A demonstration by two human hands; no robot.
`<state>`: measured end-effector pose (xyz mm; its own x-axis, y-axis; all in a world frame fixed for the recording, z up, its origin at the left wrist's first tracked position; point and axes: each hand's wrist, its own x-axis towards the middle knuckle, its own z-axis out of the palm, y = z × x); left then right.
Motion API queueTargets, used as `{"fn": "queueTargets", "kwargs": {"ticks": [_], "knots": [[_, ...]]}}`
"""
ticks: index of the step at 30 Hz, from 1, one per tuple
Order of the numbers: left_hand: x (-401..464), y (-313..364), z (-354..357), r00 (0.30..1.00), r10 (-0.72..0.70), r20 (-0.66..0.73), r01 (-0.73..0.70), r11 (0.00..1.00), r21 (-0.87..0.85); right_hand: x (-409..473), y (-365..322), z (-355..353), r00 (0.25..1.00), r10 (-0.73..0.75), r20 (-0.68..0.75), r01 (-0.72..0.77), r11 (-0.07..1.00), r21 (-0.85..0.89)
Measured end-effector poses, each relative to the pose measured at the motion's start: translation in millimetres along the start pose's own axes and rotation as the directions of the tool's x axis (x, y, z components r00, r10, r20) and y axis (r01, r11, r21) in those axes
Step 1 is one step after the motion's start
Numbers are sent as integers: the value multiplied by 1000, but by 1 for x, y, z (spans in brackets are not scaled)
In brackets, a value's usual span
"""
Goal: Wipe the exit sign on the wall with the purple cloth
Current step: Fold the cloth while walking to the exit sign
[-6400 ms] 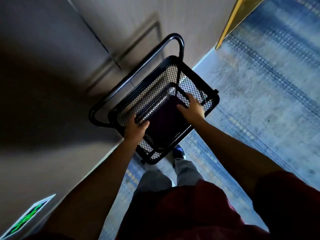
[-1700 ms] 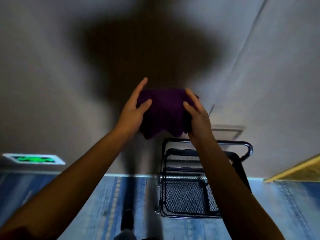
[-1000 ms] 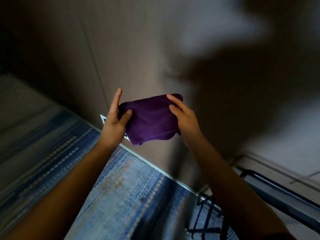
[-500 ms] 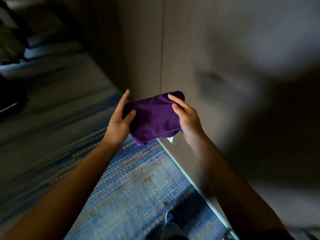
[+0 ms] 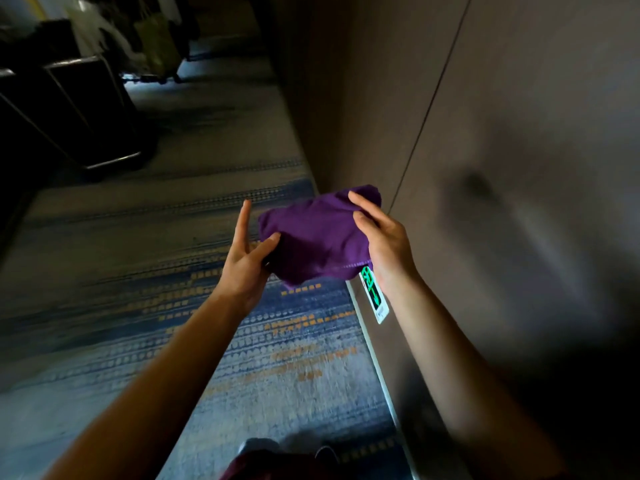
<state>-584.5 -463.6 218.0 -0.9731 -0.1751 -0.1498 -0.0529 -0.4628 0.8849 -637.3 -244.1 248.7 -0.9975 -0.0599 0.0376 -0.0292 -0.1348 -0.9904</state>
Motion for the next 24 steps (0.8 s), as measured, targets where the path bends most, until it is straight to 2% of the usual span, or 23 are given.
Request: {"fn": "queueTargets", "kwargs": {"ticks": [6, 11, 18, 24], "knots": [[62, -10, -7, 1000, -20, 9, 20, 1000, 5, 54, 16, 5, 999, 45, 14, -44, 998, -41], [140, -5, -22, 999, -45, 15, 45, 999, 10, 123, 31, 24, 998, 58, 16, -58, 998, -8], [262, 44, -48, 996, -83, 23, 82, 995, 53, 225, 40, 81, 999, 32, -44, -34, 999, -38], [346, 80, -22, 983, -131, 129, 127, 991, 39, 291, 40, 92, 993, 39, -110, -47, 996, -71]]}}
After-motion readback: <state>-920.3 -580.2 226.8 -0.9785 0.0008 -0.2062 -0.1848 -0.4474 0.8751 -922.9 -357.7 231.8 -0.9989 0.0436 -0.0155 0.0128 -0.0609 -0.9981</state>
